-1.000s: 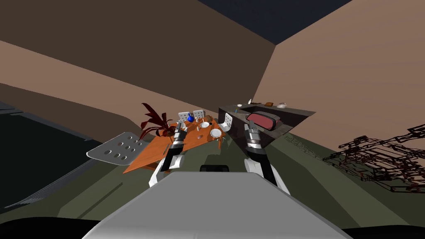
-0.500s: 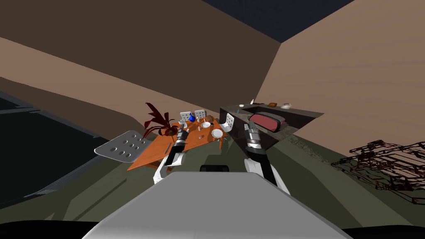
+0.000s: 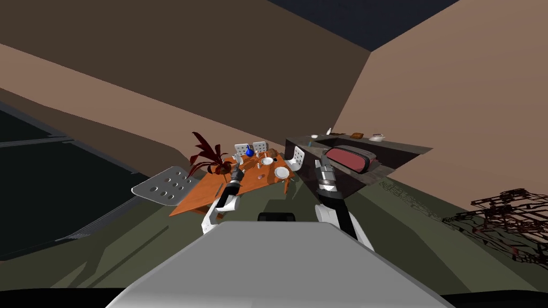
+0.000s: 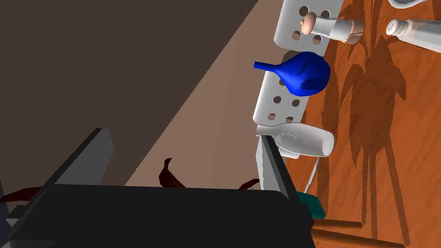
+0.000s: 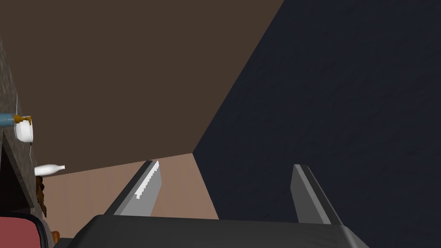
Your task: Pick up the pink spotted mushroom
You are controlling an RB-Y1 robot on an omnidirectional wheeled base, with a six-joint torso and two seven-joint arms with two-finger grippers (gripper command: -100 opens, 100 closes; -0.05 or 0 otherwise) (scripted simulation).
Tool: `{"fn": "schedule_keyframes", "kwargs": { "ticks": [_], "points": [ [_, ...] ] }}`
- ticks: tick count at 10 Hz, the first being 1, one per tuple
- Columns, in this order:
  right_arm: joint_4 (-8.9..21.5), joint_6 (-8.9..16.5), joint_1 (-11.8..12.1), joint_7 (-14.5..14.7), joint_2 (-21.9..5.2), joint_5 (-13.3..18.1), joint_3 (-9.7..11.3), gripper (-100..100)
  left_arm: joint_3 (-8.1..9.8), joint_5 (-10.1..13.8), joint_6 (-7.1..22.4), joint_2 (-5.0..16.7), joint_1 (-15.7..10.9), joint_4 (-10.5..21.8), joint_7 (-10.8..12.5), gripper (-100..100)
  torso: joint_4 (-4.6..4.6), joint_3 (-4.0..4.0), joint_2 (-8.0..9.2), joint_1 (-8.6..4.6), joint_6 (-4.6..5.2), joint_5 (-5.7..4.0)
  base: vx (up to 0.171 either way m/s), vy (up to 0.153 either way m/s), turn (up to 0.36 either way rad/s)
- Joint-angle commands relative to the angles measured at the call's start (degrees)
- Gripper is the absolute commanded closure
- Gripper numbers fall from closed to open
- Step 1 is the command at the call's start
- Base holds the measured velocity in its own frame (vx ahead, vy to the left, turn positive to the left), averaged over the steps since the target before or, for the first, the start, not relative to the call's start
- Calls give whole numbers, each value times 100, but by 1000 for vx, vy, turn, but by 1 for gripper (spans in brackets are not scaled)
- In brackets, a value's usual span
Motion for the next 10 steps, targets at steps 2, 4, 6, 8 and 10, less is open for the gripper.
{"fn": "schedule_keyframes", "kwargs": {
  "ticks": [2,4,6,8,10],
  "points": [
    [0,0,0,0,0,0,0,0,32,35,351,2,-145,263,-13,-100,0,-1,-2,-2,0,0,20,1,45],
    [0,0,0,0,0,0,0,0,61,70,628,10,-262,479,-28,-100,-1,-1,-2,-1,0,0,21,5,34],
    [0,0,0,0,0,0,0,0,90,104,903,20,-381,700,-49,-100,0,0,-1,-5,0,-1,21,-3,26],
    [0,0,0,0,0,0,0,0,118,138,1176,32,-502,925,-78,-100,-1,-2,-4,-5,0,-1,28,-6,22],
    [0,0,0,0,0,0,0,0,147,171,1444,47,-625,1154,-115,-100,-1,-2,-3,-8,0,-2,25,-11,10]
  ]
}}
